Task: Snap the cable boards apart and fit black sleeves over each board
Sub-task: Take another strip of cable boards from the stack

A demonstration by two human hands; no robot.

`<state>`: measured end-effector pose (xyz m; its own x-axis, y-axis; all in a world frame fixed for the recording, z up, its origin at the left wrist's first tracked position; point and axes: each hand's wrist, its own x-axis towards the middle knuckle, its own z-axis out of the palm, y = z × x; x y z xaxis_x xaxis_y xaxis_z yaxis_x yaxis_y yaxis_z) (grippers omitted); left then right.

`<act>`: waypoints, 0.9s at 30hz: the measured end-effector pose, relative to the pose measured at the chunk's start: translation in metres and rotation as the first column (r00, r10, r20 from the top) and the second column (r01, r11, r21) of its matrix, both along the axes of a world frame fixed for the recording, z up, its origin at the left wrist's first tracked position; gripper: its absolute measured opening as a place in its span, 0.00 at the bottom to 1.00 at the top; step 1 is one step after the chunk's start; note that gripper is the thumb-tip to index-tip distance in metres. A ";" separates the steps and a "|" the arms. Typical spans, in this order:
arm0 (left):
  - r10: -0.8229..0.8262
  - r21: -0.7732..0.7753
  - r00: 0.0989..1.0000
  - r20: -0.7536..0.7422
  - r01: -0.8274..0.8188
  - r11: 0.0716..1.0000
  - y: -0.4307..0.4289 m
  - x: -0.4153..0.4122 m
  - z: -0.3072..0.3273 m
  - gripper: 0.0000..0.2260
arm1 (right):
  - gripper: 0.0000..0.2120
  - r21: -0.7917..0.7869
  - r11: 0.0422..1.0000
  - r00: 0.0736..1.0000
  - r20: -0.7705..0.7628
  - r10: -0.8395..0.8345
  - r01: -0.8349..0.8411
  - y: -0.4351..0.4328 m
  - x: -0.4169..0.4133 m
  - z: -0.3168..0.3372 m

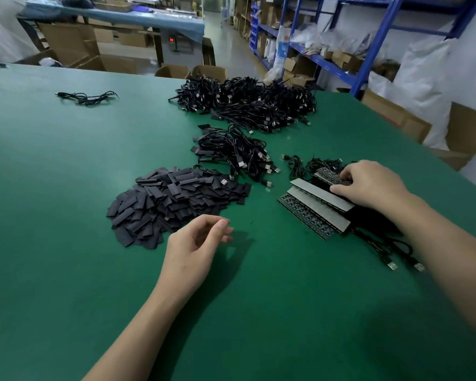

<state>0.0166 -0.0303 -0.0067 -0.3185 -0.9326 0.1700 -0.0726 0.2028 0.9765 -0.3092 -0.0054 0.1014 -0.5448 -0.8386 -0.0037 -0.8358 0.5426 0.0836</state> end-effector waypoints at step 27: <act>-0.221 0.654 0.967 -0.125 0.248 0.715 -0.011 -0.241 0.100 0.05 | 0.24 -0.403 0.896 0.946 0.176 0.274 -0.185 0.072 0.059 -0.113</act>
<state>-0.2249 -0.0409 0.0937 -0.5486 -0.7093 -0.4427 -0.0735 -0.4865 0.8706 -0.2504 0.0670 -0.0112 -0.3594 -0.9020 0.2393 -0.9129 0.2866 -0.2907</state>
